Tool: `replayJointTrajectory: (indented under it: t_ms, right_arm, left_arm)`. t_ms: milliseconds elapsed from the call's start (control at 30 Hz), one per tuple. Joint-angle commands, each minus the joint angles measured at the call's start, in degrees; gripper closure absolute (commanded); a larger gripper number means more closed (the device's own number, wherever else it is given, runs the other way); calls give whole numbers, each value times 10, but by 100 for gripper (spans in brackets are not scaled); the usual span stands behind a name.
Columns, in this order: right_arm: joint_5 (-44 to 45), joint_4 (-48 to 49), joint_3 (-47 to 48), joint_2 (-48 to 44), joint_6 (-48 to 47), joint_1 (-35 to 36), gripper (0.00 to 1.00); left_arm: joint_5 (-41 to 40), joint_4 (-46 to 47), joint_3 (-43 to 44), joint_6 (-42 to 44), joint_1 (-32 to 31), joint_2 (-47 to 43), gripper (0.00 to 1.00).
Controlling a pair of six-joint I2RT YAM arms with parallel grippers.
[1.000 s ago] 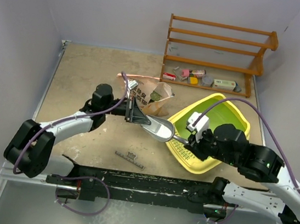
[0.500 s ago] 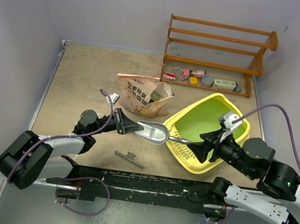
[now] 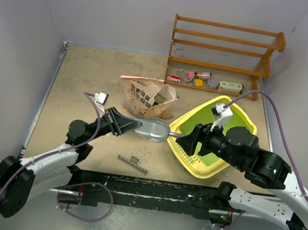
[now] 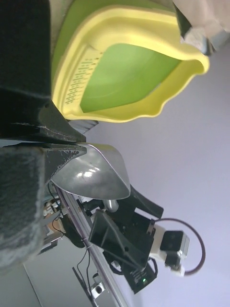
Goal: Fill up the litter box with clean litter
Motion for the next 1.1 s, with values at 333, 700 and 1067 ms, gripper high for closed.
replayJointTrajectory:
  t_ms: [333,700,1067]
  right_arm:
    - [-39,149,2,6,66,0,34]
    - [13,203,-70,-1,80,0,34]
    - [27,258,-111,28,96,0,39]
  left_arm:
    - [-73,-78,7,59,-2,-130,100]
    - [-140,-17,-31,31,-3,-134,100]
    - [-194,7,-51,10,-10,-148,100]
